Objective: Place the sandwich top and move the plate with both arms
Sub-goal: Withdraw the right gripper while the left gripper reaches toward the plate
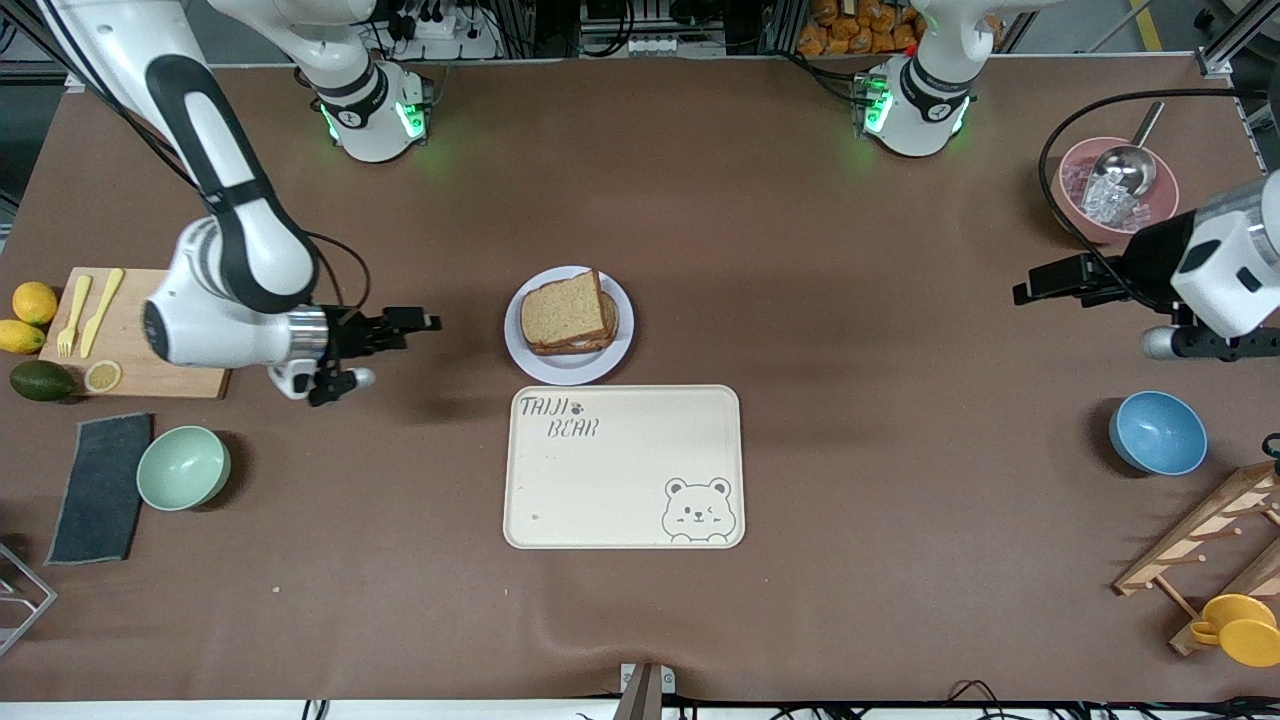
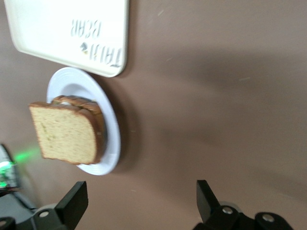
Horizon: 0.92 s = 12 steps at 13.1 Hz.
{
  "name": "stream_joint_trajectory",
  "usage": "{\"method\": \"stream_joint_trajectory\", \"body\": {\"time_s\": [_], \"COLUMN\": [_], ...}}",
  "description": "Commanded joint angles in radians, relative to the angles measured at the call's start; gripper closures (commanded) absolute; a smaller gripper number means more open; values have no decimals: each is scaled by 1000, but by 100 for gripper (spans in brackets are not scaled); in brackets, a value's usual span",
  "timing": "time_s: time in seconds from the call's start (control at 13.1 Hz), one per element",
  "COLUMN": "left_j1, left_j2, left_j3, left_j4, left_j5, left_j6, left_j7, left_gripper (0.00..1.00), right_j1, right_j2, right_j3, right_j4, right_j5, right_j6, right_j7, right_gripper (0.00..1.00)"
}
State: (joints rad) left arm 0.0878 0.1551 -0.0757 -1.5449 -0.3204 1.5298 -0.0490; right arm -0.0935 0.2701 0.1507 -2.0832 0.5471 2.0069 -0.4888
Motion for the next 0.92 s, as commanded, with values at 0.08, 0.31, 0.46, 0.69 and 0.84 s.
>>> {"method": "stream_joint_trajectory", "body": {"time_s": [0.08,0.31,0.46,0.69,0.84], "left_j1": [12,-31,-29,-40,-42], "left_j2": [52,50,50,64,115], "left_j3": [-7,-61,-104,-191,-231], "left_j4": [-53,-217,-341,-432,-435], "left_j5": [-170,-246,-351,-397,-513], "left_j6": [70,263,353,486,507], "left_j7": [49,100,100,100,100], "left_gripper": [0,0,0,0,0], "right_j1": [-52,-83,-75,-34,-25], "right_j2": [-103,-120,-121,-124,-141], "right_j3": [-13,-13,-11,-17,-54], "right_j4": [67,242,368,510,571], "right_j5": [-204,-324,-444,-585,-590], "right_j6": [-65,-309,-410,-523,-556], "right_j7": [74,260,362,515,503], "right_gripper": [0,0,0,0,0]}}
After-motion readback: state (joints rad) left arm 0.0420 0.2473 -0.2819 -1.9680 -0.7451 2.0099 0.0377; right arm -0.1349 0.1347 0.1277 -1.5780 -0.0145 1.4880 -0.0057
